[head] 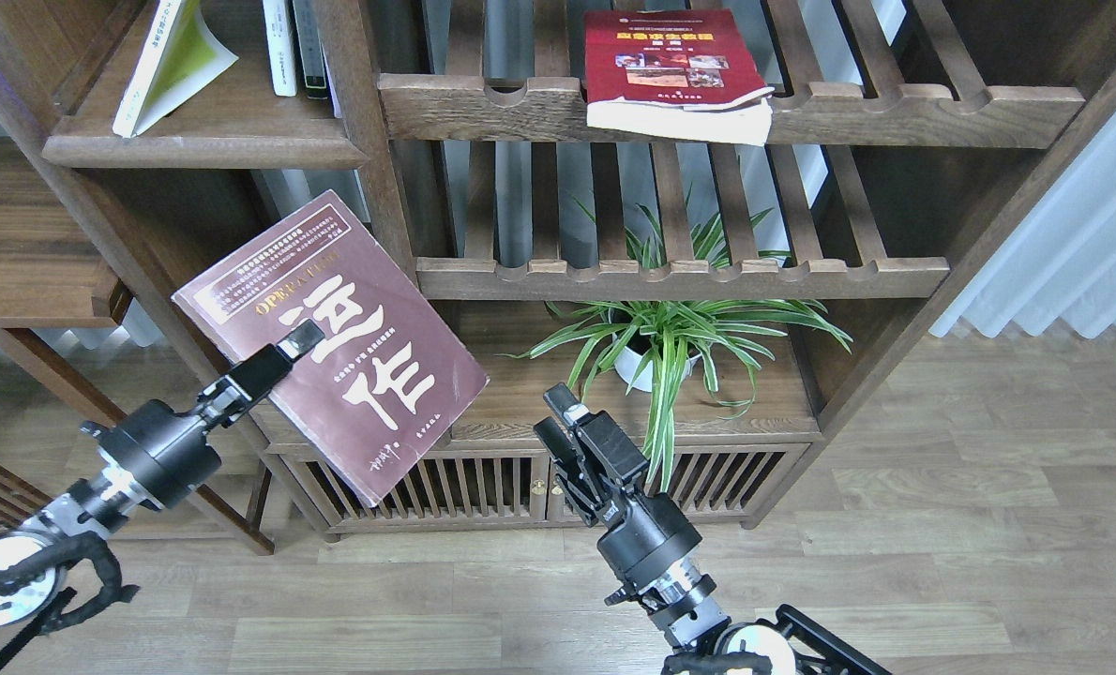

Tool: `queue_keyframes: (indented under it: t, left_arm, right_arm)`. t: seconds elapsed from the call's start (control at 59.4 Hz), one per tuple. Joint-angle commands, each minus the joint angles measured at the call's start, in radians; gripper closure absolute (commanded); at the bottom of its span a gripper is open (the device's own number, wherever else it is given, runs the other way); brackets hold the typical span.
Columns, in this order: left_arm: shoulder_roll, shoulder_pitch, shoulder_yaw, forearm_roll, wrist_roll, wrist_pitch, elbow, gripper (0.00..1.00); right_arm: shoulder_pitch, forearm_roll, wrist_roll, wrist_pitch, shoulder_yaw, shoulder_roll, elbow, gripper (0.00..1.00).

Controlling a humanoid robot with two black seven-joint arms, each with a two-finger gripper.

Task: Organize books on shelf
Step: 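Carry the dark red book up to the upper shelf with the left gripper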

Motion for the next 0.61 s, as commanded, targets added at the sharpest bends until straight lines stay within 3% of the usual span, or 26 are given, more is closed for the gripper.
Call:
queue_keyframes:
  t: [0.0,0.101,0.59]
  left_arm:
    - [0.005,-0.045,-0.042,0.003,0.019,0.000,-0.001,0.98]
    - [0.005,-0.102,-0.079,0.003,0.042,0.000,-0.001,0.98]
    - [0.100,-0.275,-0.157,-0.041,0.029,0.000,0.001,0.98]
  right_arm:
    - [0.000,0.000,0.000,0.000,0.000,0.000,-0.001,0.24]
    - [0.000,0.000,0.000,0.000,-0.002,0.000,-0.010,0.24]
    - [0.007,0.000,0.000,0.000,-0.002,0.000,-0.031,0.23]
